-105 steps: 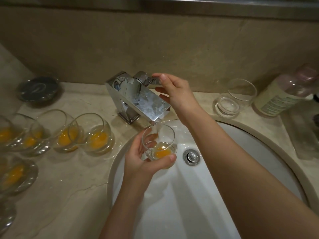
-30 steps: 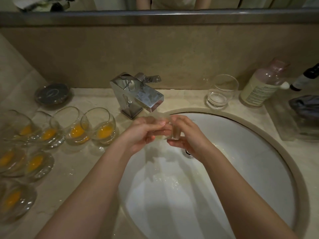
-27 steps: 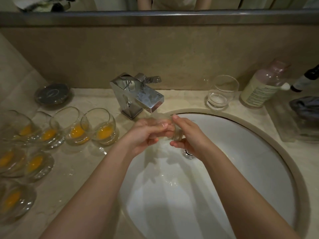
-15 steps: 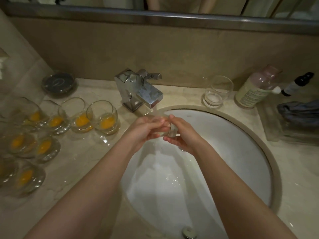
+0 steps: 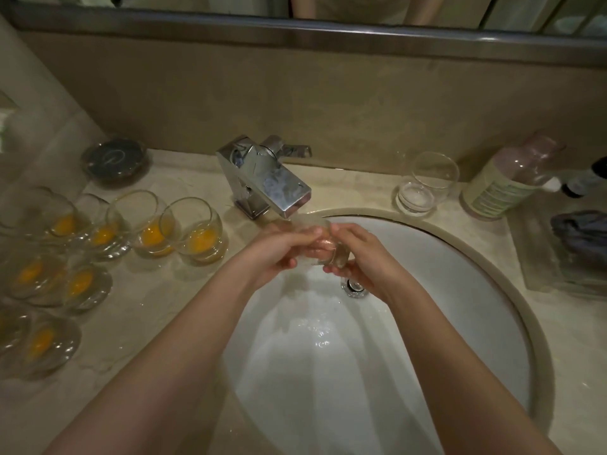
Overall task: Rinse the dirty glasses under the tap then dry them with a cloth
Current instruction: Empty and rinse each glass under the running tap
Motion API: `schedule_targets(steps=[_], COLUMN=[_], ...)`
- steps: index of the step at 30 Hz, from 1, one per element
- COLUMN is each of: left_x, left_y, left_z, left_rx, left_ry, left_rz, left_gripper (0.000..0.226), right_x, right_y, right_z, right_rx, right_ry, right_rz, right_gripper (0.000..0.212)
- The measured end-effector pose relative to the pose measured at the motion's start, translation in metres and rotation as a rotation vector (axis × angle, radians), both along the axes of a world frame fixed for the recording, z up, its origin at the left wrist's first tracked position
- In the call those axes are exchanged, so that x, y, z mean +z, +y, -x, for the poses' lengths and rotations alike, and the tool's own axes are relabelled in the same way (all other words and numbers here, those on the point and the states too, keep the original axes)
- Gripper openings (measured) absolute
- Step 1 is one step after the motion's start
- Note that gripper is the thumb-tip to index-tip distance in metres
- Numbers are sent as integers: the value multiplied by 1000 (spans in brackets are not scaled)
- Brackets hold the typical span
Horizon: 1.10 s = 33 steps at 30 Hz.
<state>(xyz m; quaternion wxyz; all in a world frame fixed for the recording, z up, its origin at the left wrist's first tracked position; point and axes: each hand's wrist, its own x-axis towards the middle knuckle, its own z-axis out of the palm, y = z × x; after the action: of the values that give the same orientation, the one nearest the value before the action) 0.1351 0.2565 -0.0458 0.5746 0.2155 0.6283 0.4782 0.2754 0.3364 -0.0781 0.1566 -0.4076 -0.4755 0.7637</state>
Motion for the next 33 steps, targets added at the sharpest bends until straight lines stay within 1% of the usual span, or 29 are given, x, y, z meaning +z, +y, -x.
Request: schedule_targets(steps=[1, 2, 4, 5, 8, 9, 11, 12, 14, 15, 17, 18, 19, 22, 24, 25, 26, 27, 29, 30, 33], left_x=[0, -2, -5, -6, -12, -14, -14, -14, -15, -15, -15, -15, -15, -14, -15, -16, -16, -17, -17, -17, -16], left_y=[1, 2, 2, 1, 0, 0, -1, -2, -2, -3, -3, -3, -3, -4, -5, -6, -6, -7, -8, -9, -10], left_z=[0, 2, 3, 3, 2, 2, 2, 3, 4, 4, 4, 3, 3, 6, 7, 7, 7, 6, 6, 6, 9], left_rx=[24, 49, 84, 88, 84, 84, 79, 70, 46, 39, 11, -5, -10, 10, 29, 43, 52, 50, 31, 19, 5], left_ry=[-34, -70, -108, -98, -24, -16, -33, -50, -73, -81, -82, -76, -71, -101, -159, -179, -187, -185, -177, -174, -187], left_rz=[2, -3, -34, -53, -66, -61, -41, -29, -29, -36, -61, -64, -58, -51, -74, -84, -93, -103, -115, -113, -95], left_gripper=[9, 12, 13, 13, 17, 18, 18, 19, 15, 14, 18, 23, 26, 29, 26, 23, 22, 23, 27, 28, 29], right_x=[-2, -4, -5, -5, -1, -2, -6, -8, -12, -12, -9, -8, -8, -10, -11, -9, -6, -3, 2, 2, -3], right_y=[1, 2, 3, 4, 5, 4, 2, 2, 1, 1, 1, 2, 2, 0, -1, -1, -1, -1, -1, -2, -5], right_z=[0, -1, 0, 1, 3, 2, -1, -2, -4, -4, -3, -2, -1, 1, 2, 2, 3, 4, 6, 8, 6], right_rx=[-7, -9, 3, 19, 65, 60, 33, 26, 18, 18, 43, 60, 71, 29, -1, -5, 0, 14, 47, 55, 26], right_ry=[8, 12, 15, 20, 20, 36, 73, 70, 62, 61, 43, 21, 14, 32, 34, 32, 24, 3, -49, -59, -33], right_rz=[-49, -94, -129, -104, 9, 24, 13, -18, -30, 11, 91, 93, 76, -41, -128, -139, -120, -83, -22, -22, -77], right_gripper=[25, 26, 27, 26, 40, 38, 28, 27, 31, 30, 38, 42, 40, 18, 25, 24, 21, 24, 41, 43, 27])
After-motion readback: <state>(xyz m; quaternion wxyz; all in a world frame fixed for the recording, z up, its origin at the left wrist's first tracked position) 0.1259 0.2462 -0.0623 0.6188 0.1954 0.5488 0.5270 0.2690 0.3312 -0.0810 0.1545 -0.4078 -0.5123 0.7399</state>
